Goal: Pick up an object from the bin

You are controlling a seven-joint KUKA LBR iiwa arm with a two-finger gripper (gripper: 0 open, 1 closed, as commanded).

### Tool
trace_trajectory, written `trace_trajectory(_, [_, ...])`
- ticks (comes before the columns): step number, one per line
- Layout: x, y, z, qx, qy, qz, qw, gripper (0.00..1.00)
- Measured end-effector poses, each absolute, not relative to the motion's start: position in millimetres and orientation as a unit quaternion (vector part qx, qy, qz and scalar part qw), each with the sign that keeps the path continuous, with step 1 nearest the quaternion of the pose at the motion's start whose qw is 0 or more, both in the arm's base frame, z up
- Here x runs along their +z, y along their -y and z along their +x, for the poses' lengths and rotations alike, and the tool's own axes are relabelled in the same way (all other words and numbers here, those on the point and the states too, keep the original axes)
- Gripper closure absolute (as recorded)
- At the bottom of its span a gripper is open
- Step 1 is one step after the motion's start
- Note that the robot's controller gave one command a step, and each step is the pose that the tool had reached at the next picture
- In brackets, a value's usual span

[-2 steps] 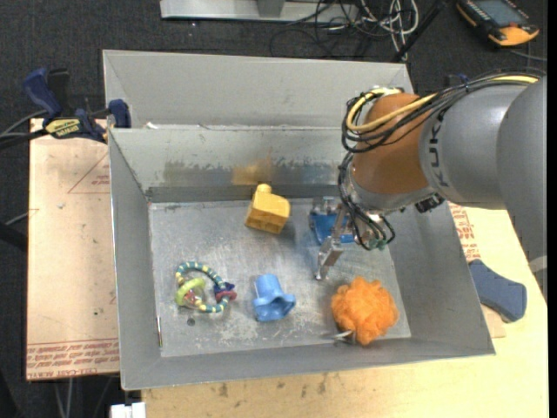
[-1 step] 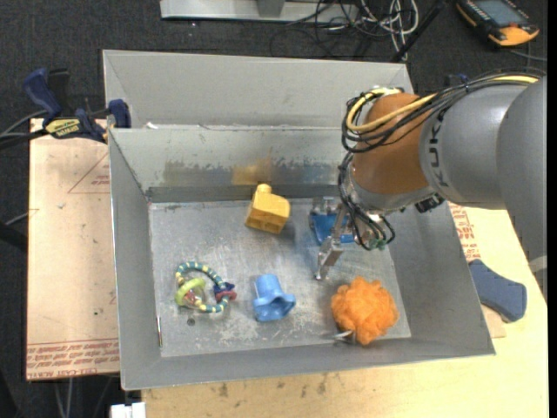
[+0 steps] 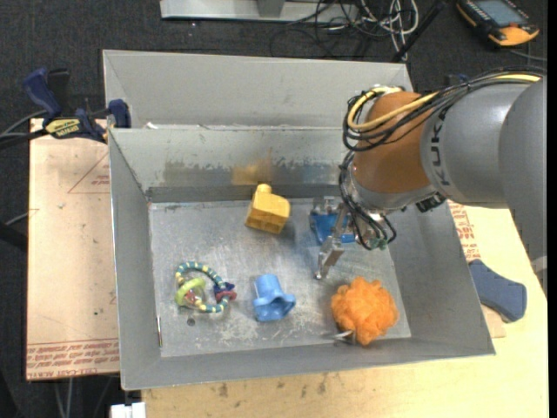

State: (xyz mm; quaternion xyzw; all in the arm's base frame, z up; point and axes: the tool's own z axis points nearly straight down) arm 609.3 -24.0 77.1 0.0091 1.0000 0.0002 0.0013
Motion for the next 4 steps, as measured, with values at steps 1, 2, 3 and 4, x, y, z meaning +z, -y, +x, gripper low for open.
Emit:
trace_trajectory(1, [87.7, 23.7, 608.4, 0.000, -1.000, 0.009, 0.000, 1.00])
trace_trajectory(2, [102.6, 23.6, 607.6, 0.001, -1.000, 0.009, -0.002, 1.00])
trace_trajectory(3, [123.7, 23.5, 608.4, 0.001, -1.000, 0.009, 0.000, 1.00])
trace_trajectory(4, [135.1, 23.5, 609.4, 0.000, -1.000, 0.009, 0.002, 1.00])
